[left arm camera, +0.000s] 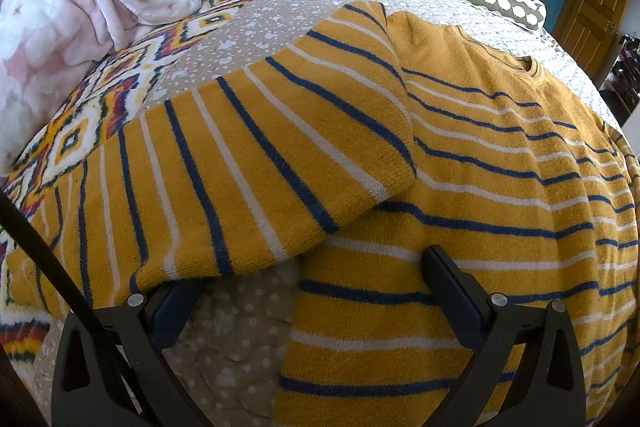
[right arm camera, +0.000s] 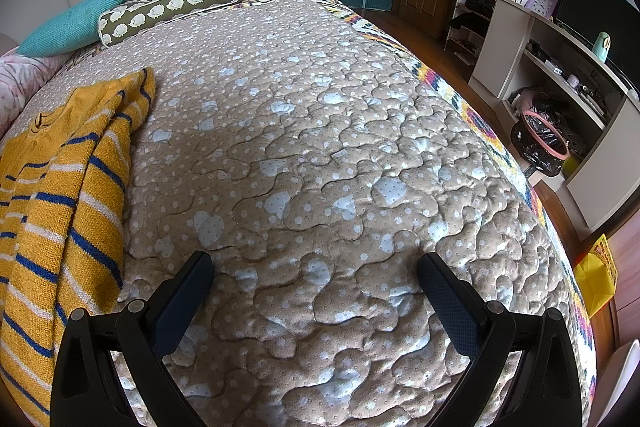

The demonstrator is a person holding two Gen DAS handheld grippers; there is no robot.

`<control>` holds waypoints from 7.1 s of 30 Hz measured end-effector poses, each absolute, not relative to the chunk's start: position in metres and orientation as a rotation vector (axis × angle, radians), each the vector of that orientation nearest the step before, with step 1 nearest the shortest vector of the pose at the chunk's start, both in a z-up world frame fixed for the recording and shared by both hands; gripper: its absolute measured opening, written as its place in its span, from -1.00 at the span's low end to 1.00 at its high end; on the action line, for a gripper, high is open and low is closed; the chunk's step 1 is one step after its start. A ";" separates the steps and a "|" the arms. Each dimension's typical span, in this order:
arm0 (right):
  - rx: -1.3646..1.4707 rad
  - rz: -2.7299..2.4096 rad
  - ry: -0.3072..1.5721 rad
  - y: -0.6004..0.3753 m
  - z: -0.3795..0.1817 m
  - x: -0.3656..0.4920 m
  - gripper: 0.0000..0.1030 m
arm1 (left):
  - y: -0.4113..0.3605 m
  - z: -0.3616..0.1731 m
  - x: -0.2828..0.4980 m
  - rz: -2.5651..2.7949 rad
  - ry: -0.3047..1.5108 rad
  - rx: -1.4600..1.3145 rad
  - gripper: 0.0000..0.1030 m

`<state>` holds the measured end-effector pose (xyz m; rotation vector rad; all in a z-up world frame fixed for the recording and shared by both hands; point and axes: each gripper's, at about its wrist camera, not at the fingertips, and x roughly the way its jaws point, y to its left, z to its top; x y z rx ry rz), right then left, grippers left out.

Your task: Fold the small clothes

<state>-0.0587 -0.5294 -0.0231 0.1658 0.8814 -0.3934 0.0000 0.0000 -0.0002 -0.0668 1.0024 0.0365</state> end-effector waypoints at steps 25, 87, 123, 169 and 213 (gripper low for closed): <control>0.166 -0.393 0.881 -0.530 -0.023 -0.059 1.00 | 0.000 0.000 0.000 0.037 1.002 -0.067 1.00; 0.215 -0.370 0.930 -0.537 -0.022 -0.054 1.00 | -0.005 0.002 -0.003 0.070 0.993 -0.029 1.00; 0.060 0.021 0.763 -0.286 0.017 -0.104 0.70 | 0.100 0.075 -0.123 0.172 0.875 -0.092 0.97; 0.040 -0.003 0.822 -0.280 -0.015 -0.089 0.77 | 0.266 0.105 -0.015 0.473 0.810 -0.200 -0.85; 0.338 0.107 0.725 -0.371 -0.013 -0.216 0.46 | -0.044 0.106 -0.137 -0.289 0.874 -0.128 0.44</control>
